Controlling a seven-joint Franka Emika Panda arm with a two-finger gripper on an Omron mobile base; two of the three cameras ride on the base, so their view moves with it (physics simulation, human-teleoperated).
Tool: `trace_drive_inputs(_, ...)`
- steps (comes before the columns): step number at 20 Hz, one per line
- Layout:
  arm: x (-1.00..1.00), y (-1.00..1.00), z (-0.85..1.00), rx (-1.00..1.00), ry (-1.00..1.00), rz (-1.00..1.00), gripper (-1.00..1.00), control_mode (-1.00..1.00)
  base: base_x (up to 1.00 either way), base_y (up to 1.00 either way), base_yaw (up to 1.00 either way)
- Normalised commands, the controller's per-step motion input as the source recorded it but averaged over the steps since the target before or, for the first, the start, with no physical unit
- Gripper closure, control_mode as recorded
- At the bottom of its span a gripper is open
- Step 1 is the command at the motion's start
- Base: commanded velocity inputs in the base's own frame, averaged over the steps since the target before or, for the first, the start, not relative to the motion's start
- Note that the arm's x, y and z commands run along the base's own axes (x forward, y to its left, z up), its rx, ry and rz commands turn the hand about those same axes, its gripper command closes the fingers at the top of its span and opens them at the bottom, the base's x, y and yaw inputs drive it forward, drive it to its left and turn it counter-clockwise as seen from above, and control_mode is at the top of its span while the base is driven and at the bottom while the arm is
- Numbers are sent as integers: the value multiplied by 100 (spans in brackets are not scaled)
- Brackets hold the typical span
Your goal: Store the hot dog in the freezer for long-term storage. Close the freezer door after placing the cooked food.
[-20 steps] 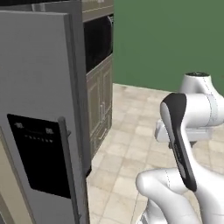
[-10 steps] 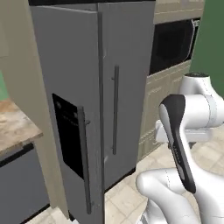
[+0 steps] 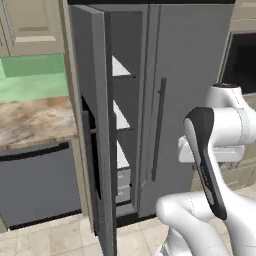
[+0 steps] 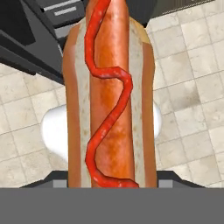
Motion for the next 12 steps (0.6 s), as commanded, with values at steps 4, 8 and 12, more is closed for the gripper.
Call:
trace_drive_inputs(4,0,0,0,0,0,0,100,100,0,-41,72)
trace_drive_inputs(8,0,0,0,0,0,0,100,100,4,-36,49)
trace_drive_inputs(12,0,0,0,0,0,0,100,100,17,-56,25)
